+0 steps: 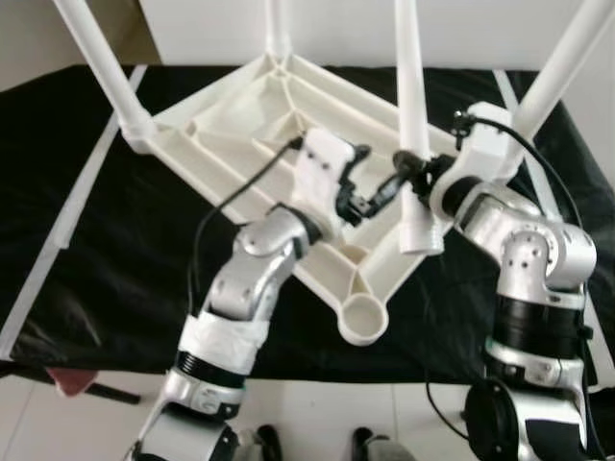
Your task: Building children table
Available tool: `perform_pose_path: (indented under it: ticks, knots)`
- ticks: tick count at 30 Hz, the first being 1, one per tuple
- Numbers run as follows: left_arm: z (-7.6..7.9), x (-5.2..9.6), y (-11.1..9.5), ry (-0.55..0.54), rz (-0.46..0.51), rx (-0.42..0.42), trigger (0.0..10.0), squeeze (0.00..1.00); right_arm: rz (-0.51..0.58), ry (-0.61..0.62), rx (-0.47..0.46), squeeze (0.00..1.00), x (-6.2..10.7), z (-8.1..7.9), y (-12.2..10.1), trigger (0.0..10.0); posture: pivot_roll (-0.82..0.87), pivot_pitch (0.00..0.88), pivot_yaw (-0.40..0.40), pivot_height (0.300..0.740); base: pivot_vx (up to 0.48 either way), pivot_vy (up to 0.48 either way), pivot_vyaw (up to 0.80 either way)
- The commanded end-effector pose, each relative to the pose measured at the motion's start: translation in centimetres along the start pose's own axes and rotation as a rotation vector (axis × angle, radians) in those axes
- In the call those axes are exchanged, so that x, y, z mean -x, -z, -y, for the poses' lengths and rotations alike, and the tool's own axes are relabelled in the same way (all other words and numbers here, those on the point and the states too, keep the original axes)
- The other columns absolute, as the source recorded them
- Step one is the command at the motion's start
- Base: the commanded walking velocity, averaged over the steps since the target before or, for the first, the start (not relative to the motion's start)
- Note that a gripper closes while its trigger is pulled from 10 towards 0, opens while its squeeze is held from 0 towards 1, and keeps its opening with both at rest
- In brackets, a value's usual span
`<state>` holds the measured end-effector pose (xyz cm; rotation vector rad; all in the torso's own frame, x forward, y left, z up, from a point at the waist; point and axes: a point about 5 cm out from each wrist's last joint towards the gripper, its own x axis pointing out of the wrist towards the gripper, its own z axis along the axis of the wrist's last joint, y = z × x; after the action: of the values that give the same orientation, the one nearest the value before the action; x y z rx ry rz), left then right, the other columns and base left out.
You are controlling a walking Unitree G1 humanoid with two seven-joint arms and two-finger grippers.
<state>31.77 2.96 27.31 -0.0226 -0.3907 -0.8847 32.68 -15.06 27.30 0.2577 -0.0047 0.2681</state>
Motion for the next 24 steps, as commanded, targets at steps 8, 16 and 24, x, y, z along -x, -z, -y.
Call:
perform_pose_path:
  ticks: [8, 16, 24]
  knots:
    - [-0.2, 0.1, -0.8, 0.032, 0.042, 0.141, 10.0, 1.00, 0.121, -0.139, 0.007, 0.00, 2.0, -0.3, 0.3, 10.0, -0.15, 0.184, 0.019, 0.740, 0.000, 0.000, 0.00]
    - [1.2, 0.1, -1.7, 0.183, 0.049, 0.411, 10.0, 0.00, 0.193, -0.226, 0.090, 0.00, 3.5, -0.1, 0.5, 10.0, -0.15, 0.178, 0.031, 0.740, 0.000, 0.000, 0.00]
    - [1.7, 0.2, -2.0, 0.276, 0.048, 0.527, 10.0, 0.00, 0.171, -0.359, 0.128, 0.00, 4.4, -0.7, 1.5, 10.0, -0.16, 0.165, 0.032, 0.740, 0.000, 0.000, 0.00]
